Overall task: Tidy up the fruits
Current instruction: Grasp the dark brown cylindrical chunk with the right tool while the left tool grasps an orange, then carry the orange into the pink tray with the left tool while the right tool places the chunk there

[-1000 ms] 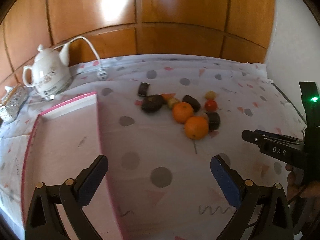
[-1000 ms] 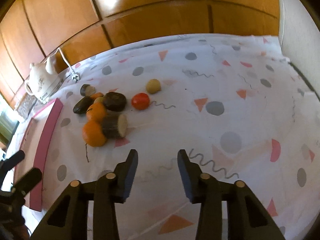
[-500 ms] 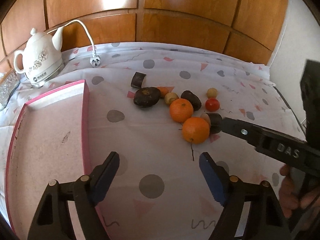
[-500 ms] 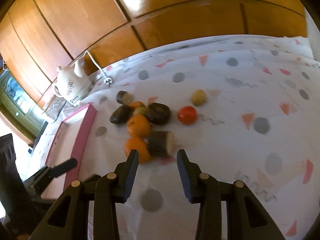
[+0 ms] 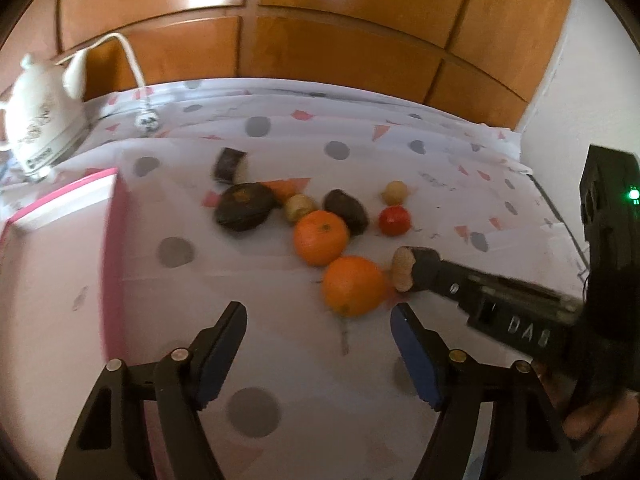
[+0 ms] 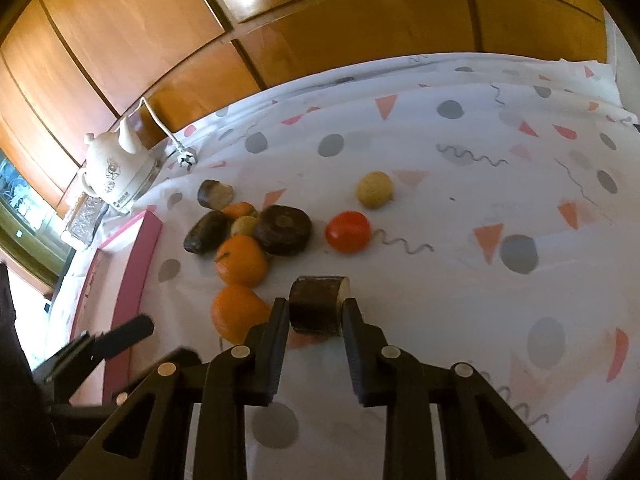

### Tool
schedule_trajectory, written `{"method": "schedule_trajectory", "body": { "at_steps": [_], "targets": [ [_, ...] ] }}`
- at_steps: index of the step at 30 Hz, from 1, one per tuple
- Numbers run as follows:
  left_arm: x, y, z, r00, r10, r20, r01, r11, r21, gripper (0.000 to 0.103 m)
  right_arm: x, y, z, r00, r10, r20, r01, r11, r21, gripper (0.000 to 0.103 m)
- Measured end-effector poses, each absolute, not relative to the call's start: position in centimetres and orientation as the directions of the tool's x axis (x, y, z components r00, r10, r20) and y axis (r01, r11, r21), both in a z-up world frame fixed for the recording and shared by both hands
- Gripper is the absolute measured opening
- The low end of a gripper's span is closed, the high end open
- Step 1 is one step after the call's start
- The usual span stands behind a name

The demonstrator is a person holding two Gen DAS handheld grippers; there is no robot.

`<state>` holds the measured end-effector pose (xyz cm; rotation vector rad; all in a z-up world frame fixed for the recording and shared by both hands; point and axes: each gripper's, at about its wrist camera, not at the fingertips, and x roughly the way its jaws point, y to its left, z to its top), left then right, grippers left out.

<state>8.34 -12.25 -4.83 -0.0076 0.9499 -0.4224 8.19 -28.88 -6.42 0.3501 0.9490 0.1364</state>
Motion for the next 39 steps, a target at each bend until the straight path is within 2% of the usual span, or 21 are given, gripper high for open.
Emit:
{"method": "schedule_trajectory", "body": {
  "at_steps": [2,7,11,13,16,20,30,31,32,39],
  "targets": [
    [8.6,-13.2,-5.0,0.502,-0.362,-0.785,0.37,0.911,-0.184,0.067,8.0,-29.3,-6.6,0.576,0.265,-0.774,0.048,0.934,0.355,0.027],
    [10.1,-13.9,-6.1,0.465,-0.389,-0.795,0.357,0.904,-0.234,0.063,7.9,-30.1,-6.5,0.585,0.248,-0.772,0.068,0.933,0.352,0.027],
    [11.1,-14.1,-7.0,0.434,-0.406,-0.804,0.336,0.901,-0.274,0.053,8.2,-30.5,-6.5,0.586,0.252,-0.77,0.071,0.931,0.358,0.027],
    [11.6,-14.0,-7.5,0.415,-0.422,-0.806,0.317,0.898,-0.306,0.052,8.3,-30.6,-6.5,0.587,0.254,-0.769,0.068,0.931,0.359,0.027],
    [11.5,-13.8,-7.5,0.406,-0.456,-0.792,0.326,0.882,-0.34,0.04,8.6,-30.4,-6.5,0.59,0.247,-0.768,0.069,0.933,0.352,0.027],
    [10.5,-13.3,-7.2,0.417,-0.451,-0.789,0.332,0.884,-0.33,0.039,8.7,-30.0,-6.2,0.593,0.225,-0.773,0.06,0.945,0.321,0.027],
    [7.3,-9.6,-3.2,0.578,-0.309,-0.755,0.285,0.944,-0.168,0.039,8.2,-28.4,-5.9,0.592,0.158,-0.791,0.011,0.979,0.204,0.026],
    [7.1,-9.0,-2.7,0.599,-0.288,-0.747,0.268,0.951,-0.151,0.039,8.1,-28.2,-5.9,0.592,0.157,-0.79,0.007,0.98,0.2,0.015],
    [7.0,-8.4,-2.4,0.614,-0.271,-0.741,0.254,0.957,-0.139,0.039,7.9,-28.1,-5.7,0.599,0.164,-0.784,-0.003,0.979,0.203,0.012],
    [6.9,-3.4,-2.2,0.661,-0.156,-0.734,0.12,0.988,-0.101,0.039,8.2,-27.5,-5.7,0.584,0.143,-0.799,0.003,0.984,0.179,0.014]
  ]
}}
